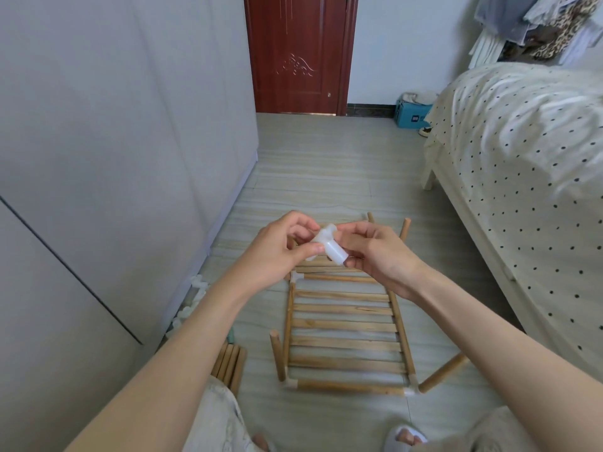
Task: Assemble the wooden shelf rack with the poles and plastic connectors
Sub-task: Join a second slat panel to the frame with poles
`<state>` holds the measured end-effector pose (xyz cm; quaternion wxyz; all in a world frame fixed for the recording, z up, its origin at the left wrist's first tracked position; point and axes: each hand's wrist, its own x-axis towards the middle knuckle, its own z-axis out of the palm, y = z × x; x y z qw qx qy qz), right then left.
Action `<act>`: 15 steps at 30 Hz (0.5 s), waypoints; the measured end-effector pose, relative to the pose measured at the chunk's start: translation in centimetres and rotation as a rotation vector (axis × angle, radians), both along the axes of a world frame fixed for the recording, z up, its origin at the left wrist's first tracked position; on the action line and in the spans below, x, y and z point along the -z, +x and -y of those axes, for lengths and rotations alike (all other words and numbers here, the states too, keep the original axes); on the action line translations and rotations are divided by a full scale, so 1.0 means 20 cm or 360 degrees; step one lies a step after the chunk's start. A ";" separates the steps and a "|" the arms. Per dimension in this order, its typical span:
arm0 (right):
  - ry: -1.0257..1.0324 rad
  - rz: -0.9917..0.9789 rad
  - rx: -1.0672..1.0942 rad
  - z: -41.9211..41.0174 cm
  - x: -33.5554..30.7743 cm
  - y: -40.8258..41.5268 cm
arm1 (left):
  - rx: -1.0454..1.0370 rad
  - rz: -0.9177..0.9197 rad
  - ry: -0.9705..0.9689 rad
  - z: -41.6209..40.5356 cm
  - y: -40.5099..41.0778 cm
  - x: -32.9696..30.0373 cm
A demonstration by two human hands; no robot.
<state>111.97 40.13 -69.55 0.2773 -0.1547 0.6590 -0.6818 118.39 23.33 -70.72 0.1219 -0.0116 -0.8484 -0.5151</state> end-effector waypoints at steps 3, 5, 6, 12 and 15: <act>-0.0019 0.0052 -0.0077 0.02 0.00 0.01 | 0.0007 -0.0011 -0.0051 0.01 0.01 0.01; -0.0013 0.0048 -0.0139 0.02 0.01 0.01 | -0.0020 0.0026 -0.0086 0.02 0.01 0.02; 0.0012 0.0029 -0.0166 0.03 0.01 0.02 | -0.0039 0.0053 -0.0098 0.03 0.01 0.03; 0.0411 -0.0347 -0.0242 0.08 0.10 0.04 | 0.0060 0.0438 -0.0143 0.06 0.04 0.06; 0.0589 -0.0561 -0.0269 0.11 0.18 0.07 | 0.0206 0.0744 0.0026 0.08 0.06 0.08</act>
